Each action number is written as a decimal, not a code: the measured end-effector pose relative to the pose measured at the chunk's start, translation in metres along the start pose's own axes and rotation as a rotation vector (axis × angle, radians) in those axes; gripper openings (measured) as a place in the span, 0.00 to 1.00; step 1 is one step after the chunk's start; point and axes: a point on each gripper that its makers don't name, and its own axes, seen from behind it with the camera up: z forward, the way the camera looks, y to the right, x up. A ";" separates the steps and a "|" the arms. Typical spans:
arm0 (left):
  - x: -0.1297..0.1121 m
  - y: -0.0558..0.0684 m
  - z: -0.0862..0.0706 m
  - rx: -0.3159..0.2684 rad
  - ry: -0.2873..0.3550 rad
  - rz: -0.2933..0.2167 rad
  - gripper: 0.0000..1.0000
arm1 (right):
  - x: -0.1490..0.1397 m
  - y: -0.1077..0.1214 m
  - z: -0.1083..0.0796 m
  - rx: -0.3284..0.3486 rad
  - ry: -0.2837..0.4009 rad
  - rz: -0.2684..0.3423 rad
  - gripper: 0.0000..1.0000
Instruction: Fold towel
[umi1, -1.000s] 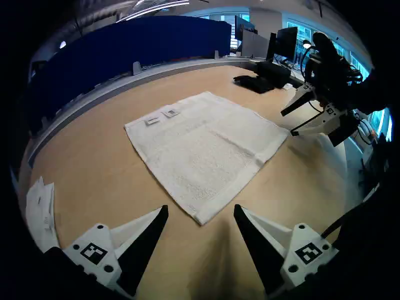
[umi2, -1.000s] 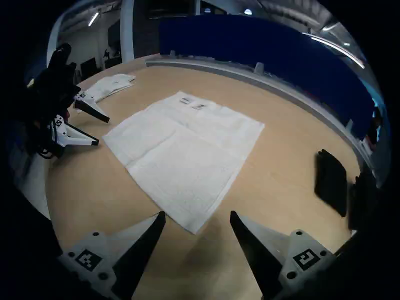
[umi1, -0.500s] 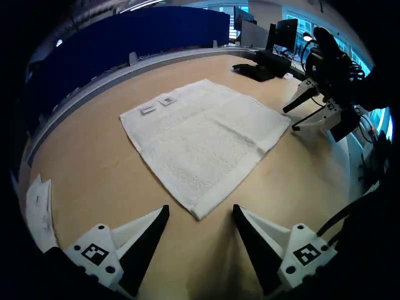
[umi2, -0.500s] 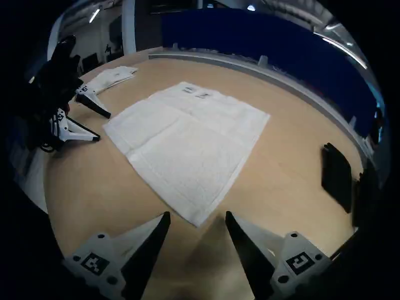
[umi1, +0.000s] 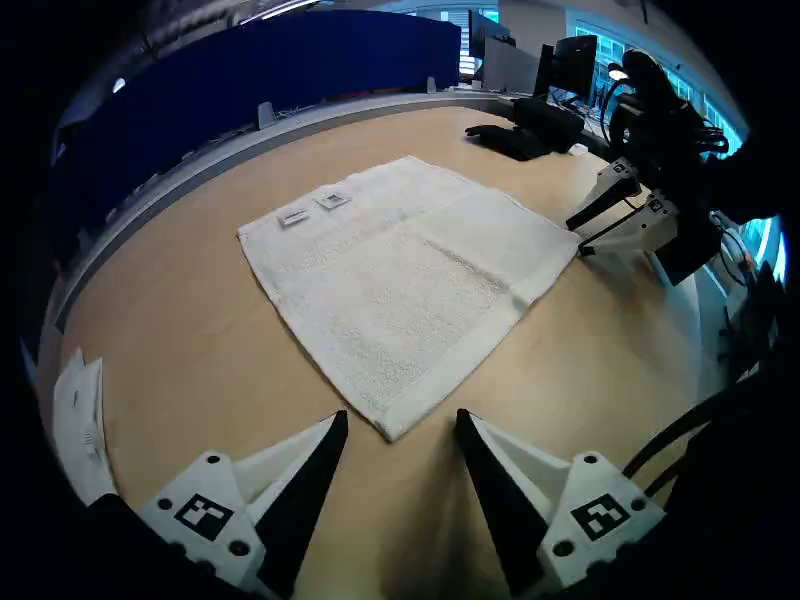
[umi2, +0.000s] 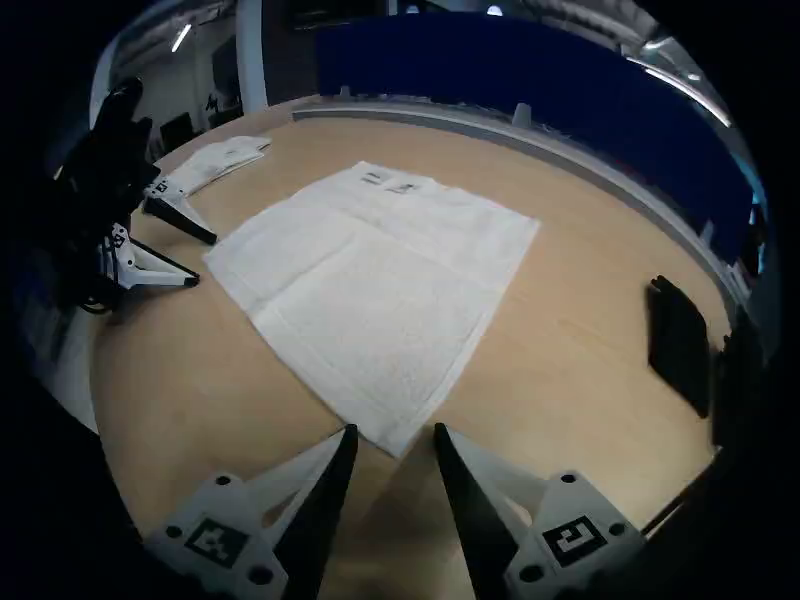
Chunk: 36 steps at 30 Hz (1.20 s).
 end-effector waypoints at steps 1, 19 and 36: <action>0.000 0.001 0.000 -0.002 -0.001 0.003 0.74 | 0.000 0.000 0.000 0.000 0.000 0.002 0.57; 0.001 0.001 0.002 0.011 -0.016 0.000 0.29 | -0.002 -0.003 -0.002 0.003 -0.013 -0.011 0.24; -0.002 -0.007 0.003 0.031 -0.030 0.018 0.10 | 0.003 -0.001 -0.006 0.008 -0.012 0.001 0.15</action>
